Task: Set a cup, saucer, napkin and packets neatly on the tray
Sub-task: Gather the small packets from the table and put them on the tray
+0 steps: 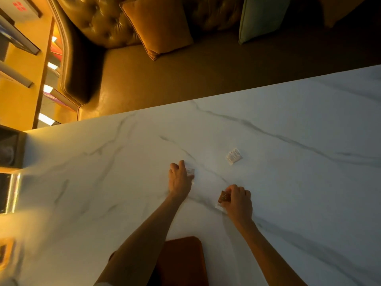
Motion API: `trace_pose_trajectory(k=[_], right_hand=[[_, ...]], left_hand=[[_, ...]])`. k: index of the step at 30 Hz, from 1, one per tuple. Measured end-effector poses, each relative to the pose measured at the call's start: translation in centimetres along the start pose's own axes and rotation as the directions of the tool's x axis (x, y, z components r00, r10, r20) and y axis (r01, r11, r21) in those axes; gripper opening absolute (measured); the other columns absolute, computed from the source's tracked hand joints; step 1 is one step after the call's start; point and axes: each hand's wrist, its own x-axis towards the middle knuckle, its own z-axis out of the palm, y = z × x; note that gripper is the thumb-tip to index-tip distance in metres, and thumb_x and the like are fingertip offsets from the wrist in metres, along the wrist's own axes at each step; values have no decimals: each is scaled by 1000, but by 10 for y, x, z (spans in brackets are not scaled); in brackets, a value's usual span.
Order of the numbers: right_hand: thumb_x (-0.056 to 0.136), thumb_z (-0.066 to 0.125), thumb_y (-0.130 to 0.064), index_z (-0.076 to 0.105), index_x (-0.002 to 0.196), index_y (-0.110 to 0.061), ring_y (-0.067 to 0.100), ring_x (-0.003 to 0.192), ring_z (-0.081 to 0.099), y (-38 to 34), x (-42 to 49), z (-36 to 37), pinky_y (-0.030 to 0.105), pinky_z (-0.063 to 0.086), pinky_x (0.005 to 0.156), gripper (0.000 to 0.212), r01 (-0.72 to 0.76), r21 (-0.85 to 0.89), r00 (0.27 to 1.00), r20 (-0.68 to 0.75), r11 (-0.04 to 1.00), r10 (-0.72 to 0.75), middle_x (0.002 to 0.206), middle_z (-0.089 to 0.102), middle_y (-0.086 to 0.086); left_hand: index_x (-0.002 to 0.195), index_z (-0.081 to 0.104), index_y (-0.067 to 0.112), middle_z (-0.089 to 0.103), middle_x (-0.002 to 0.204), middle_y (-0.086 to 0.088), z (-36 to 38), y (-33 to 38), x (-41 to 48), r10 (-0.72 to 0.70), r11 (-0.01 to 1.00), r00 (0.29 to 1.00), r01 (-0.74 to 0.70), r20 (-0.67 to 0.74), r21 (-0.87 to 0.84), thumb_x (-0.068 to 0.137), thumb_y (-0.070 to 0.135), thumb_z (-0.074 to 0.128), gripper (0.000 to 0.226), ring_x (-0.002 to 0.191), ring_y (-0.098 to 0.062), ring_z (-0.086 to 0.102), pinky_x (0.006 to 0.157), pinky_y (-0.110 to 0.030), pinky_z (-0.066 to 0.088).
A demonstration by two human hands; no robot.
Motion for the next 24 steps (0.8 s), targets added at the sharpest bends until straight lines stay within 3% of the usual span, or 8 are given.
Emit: trace_pose_trajectory(k=[5,9,13,17,21,24], right_hand=[[69,79,-44,54,106,-23,23,101,49,1,2,0,33,52,76,50,-48,41,998,36,998,47,109,54,5],[75,75,-37,54,107,-23,24,103,49,-4,0,-3,33,51,78,41,-83,70,995,65,994,79,111,51,5],[87,58,-25,61,113,-21,26,105,54,-23,7,-7,34,48,85,26,-19,46,998,-53,999,21,114,61,7],[94,50,-22,64,120,-13,25,111,61,-70,20,-8,36,48,96,30,-54,378,998,34,924,44,119,67,8],[93,53,-19,71,100,-6,27,93,68,-109,29,5,40,55,86,23,-52,461,998,65,886,25,99,73,12],[91,57,-23,69,98,-4,27,90,69,-122,35,16,37,56,80,24,-81,451,996,67,889,56,97,73,12]], left_hand=[[114,45,6,51,114,-19,4,8,11,-47,988,999,50,22,-145,86,18,68,38,101,-37,56,84,-43,49],[106,48,0,43,111,-18,2,7,10,-43,984,999,46,18,-170,84,17,69,35,97,-35,52,83,-42,49],[98,50,-4,37,100,-10,7,2,3,54,985,998,-59,-33,-165,81,9,71,30,88,-29,48,79,-42,48],[103,48,3,37,103,-8,4,0,3,-1,963,999,-8,-32,-270,85,11,69,29,88,-29,53,78,-37,49],[114,53,3,42,114,-15,3,-8,5,13,952,999,-25,-40,-306,90,5,61,25,90,-25,53,77,-32,54],[114,55,3,44,116,-14,3,-13,5,-1,956,999,-12,-43,-293,88,5,64,28,92,-20,49,80,-23,45]])
